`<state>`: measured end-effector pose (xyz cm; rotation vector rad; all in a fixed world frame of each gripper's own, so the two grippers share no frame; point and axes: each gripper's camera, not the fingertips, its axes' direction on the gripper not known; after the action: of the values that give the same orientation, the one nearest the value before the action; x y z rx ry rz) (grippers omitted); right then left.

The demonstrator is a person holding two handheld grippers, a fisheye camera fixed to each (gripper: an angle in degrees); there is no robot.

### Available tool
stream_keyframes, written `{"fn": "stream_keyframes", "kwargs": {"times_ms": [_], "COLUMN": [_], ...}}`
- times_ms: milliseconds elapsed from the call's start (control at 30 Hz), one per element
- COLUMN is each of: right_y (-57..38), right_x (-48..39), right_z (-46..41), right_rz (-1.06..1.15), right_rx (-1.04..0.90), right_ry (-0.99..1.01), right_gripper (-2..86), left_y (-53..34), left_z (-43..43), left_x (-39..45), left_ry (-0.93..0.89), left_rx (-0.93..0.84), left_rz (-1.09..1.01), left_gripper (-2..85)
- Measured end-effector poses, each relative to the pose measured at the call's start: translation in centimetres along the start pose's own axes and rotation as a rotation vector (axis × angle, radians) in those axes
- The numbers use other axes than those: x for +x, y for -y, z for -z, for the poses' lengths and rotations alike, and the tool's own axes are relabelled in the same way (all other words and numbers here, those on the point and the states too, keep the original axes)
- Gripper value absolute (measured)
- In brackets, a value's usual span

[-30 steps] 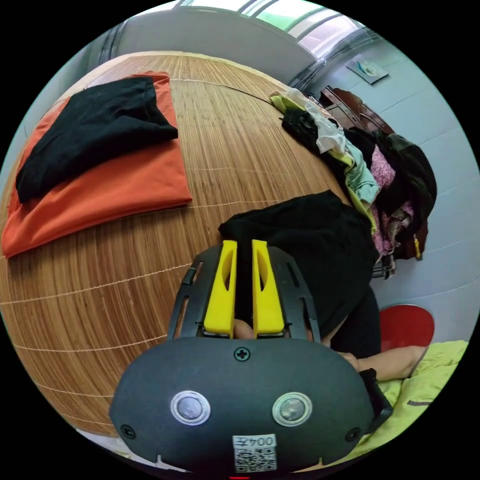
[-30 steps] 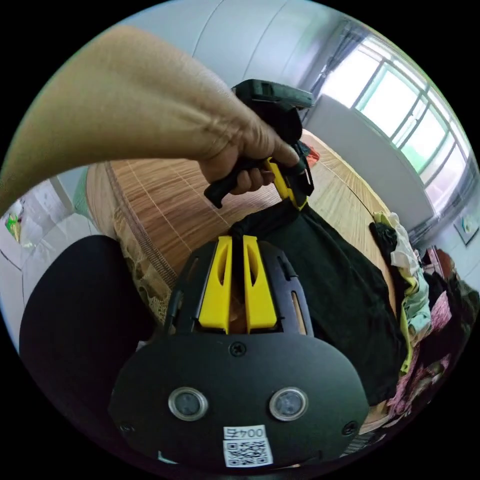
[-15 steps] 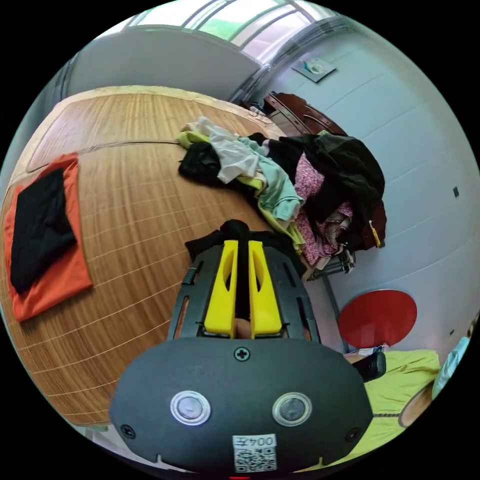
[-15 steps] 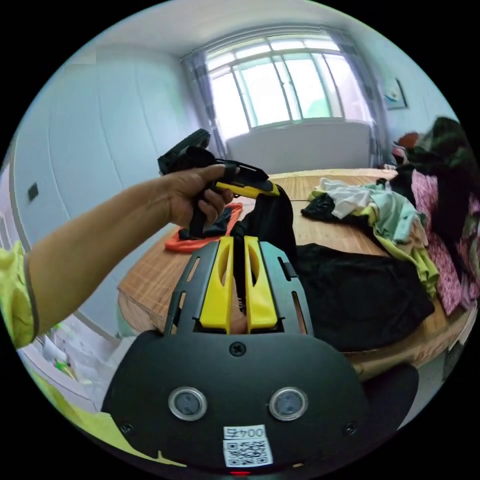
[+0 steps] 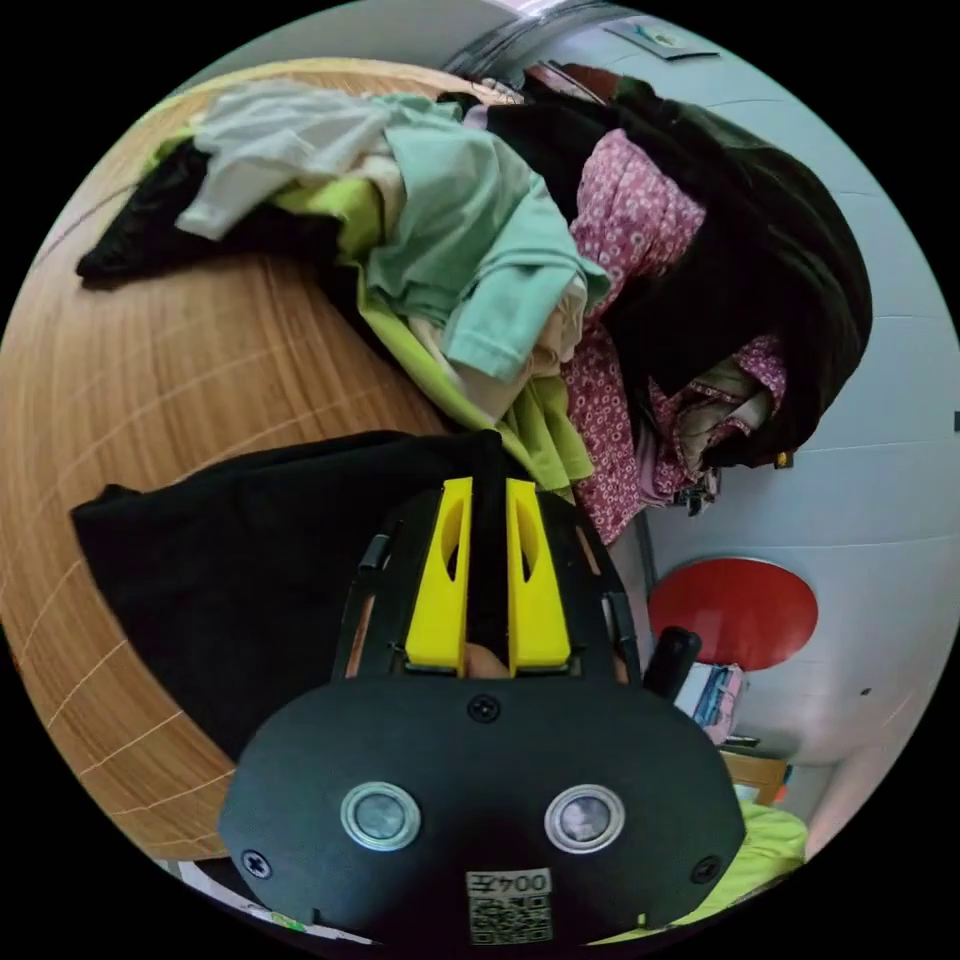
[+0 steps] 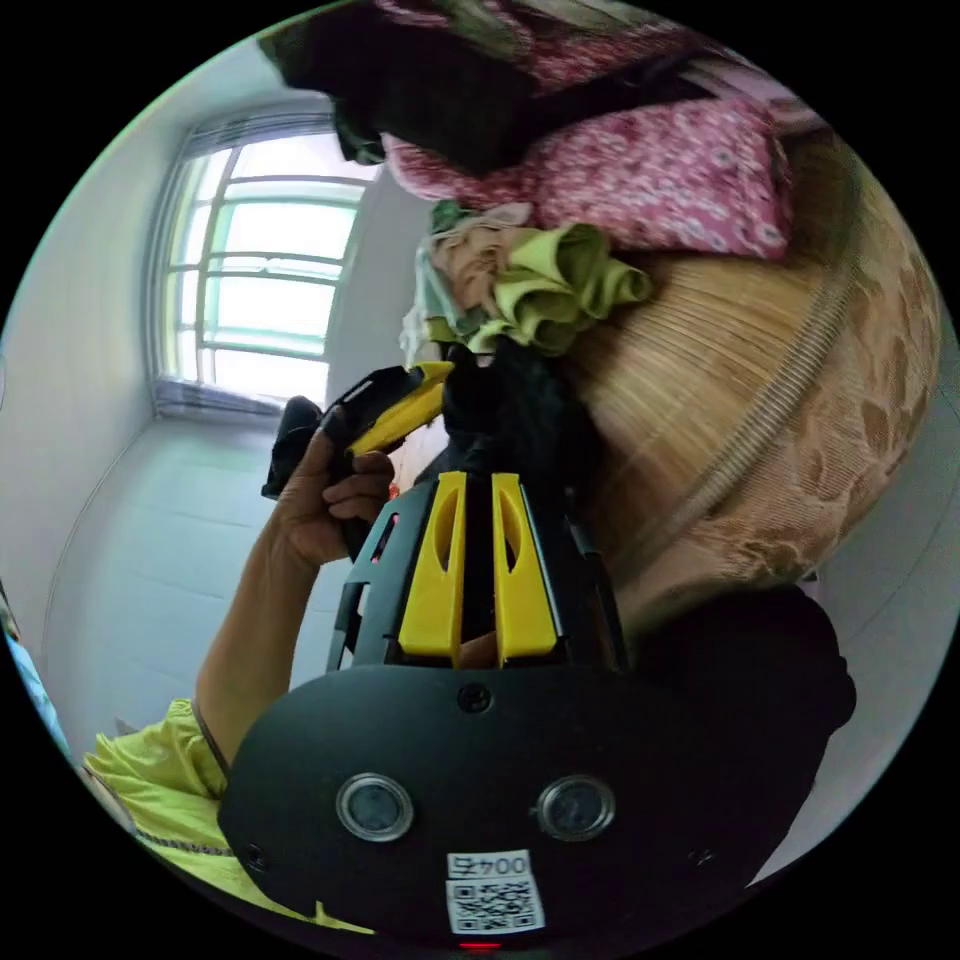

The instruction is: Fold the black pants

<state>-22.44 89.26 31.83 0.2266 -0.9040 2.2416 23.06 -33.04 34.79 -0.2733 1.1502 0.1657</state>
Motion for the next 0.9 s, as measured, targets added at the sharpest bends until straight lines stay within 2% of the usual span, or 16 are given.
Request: {"fn": "stream_keyframes", "kwargs": {"times_ms": [133,267,367,433,567,700,900], "right_y": [1.2,1.4,2.1,2.7,4.0,5.2,6.0], "right_x": [-0.1,-0.6,-2.2,-2.9,-4.2,-5.1,-5.8], "right_z": [2.1,5.7,6.0,4.9,2.8,1.4,-0.9], "right_rz": [0.016,-0.023,0.064,0.112,0.163,0.188,0.199], "right_rx": [0.083,0.270,0.254,0.189,0.094,0.049,-0.006], "right_ry": [-0.005,-0.072,-0.212,-0.266,-0.286,-0.293,-0.367], "right_gripper": [6.9,8.2,12.2,14.5,16.8,18.9,18.8], "left_y": [0.2,-1.5,-6.1,-11.0,-19.7,-27.8,-30.0], "left_z": [1.1,4.1,8.6,11.1,13.2,12.2,8.4], "left_x": [0.4,0.4,0.3,-1.6,-7.7,-13.8,-12.3], "left_ry": [-0.136,-0.346,-0.228,-0.021,0.186,0.132,0.019], "left_rx": [0.066,0.137,0.259,0.294,0.317,0.295,0.314], "left_rz": [-0.031,-0.099,-0.217,-0.252,-0.141,0.079,0.041], "left_gripper": [10.2,12.0,11.9,11.9,12.5,13.0,13.2]}}
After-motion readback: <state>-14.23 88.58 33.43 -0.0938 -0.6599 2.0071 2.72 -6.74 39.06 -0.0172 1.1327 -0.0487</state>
